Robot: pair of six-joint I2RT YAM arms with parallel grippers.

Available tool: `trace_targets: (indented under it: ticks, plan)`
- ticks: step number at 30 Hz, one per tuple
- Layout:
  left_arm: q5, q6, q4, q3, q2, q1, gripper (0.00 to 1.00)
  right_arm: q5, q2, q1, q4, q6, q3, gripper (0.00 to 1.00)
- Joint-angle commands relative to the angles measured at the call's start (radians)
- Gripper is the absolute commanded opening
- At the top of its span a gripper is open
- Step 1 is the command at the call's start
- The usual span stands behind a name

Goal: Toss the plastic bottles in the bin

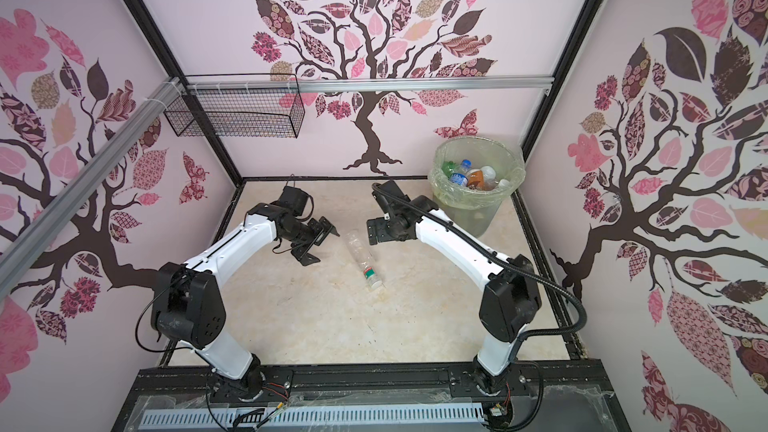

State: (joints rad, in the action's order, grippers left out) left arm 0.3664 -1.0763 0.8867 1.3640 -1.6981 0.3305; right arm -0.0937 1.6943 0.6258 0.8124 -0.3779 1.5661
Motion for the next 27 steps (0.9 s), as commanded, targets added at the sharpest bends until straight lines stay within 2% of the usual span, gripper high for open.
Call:
trace_targets:
  ticks: [1, 6, 13, 27]
  plan:
    - [-0.072, 0.091, 0.025, 0.110, -0.082, 0.043, 0.98, -0.026, -0.080, -0.023, 0.033, -0.008, -0.042, 1.00]
    - [-0.183, 0.226, 0.120, 0.295, -0.218, 0.103, 0.98, -0.010, -0.163, -0.023, 0.023, -0.023, -0.123, 0.99]
    - [-0.225, 0.303, 0.136, 0.366, -0.352, 0.117, 0.98, -0.007, -0.245, -0.023, 0.025, -0.041, -0.197, 0.99]
    - [-0.190, 0.290, 0.061, 0.450, -0.488, 0.146, 0.98, -0.005, -0.254, -0.023, 0.062, 0.006, -0.216, 0.99]
